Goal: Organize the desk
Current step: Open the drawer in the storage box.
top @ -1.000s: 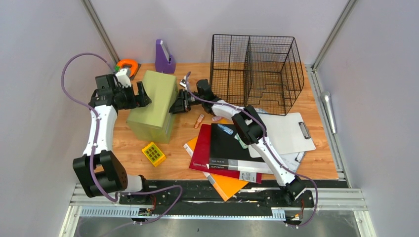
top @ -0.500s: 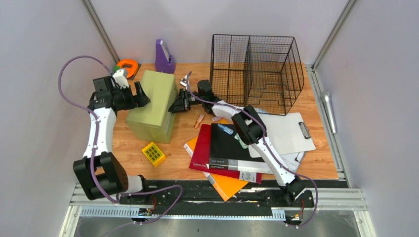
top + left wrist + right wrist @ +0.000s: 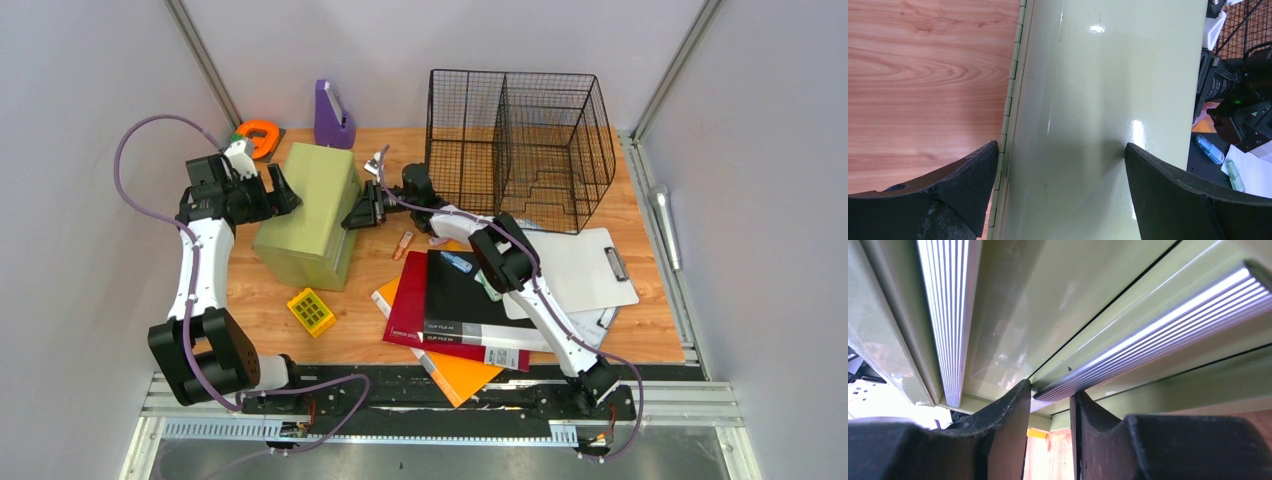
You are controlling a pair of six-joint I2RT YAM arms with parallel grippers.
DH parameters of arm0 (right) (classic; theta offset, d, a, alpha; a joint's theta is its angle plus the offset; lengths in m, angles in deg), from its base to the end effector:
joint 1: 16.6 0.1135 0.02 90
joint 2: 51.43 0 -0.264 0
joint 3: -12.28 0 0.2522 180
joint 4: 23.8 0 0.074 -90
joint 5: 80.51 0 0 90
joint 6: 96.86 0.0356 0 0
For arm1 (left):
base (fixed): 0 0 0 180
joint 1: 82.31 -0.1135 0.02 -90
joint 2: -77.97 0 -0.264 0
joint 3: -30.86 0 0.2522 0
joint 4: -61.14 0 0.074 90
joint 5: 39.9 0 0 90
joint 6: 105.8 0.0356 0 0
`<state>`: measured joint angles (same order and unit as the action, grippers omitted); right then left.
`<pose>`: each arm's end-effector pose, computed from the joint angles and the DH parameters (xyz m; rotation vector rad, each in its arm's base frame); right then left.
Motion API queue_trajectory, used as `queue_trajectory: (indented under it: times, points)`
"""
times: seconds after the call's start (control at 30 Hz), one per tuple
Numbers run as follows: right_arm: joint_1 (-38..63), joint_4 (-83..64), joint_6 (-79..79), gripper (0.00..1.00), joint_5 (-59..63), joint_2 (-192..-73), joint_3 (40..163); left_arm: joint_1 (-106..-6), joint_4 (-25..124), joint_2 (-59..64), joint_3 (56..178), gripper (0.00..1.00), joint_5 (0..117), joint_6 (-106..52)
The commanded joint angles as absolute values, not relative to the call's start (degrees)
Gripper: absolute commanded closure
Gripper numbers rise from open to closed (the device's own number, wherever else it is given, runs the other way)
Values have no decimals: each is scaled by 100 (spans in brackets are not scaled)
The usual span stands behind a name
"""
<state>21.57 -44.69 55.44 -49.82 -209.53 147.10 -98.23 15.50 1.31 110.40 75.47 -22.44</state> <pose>0.4439 0.3879 0.1084 -0.5990 2.0126 2.0299 0.2820 0.0646 0.3110 -0.2234 2.2549 -0.4261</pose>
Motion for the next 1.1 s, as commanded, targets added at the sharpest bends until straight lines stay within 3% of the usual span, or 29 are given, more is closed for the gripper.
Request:
queue_trajectory:
  times: [0.0, 0.23, 0.6, 1.07]
  points:
    - [2074, -4891, 5540, 100, -5581, -21729, 14142, -9793, 923, -156, 10871, 3, 6859, -1941]
    - [2034, -4555, 5342, 100, -5560, -21589, 14018, -9824, 949, -174, 10854, 3, 6810, -1962]
    - [1981, -2731, 4386, 100, -5023, -21057, 13869, -9854, 956, -14, 10839, 3, 6641, -2011]
    - [1860, -2796, 4392, 98, -4981, -20797, 13546, -9856, 959, 121, 10815, 3, 6551, -2011]
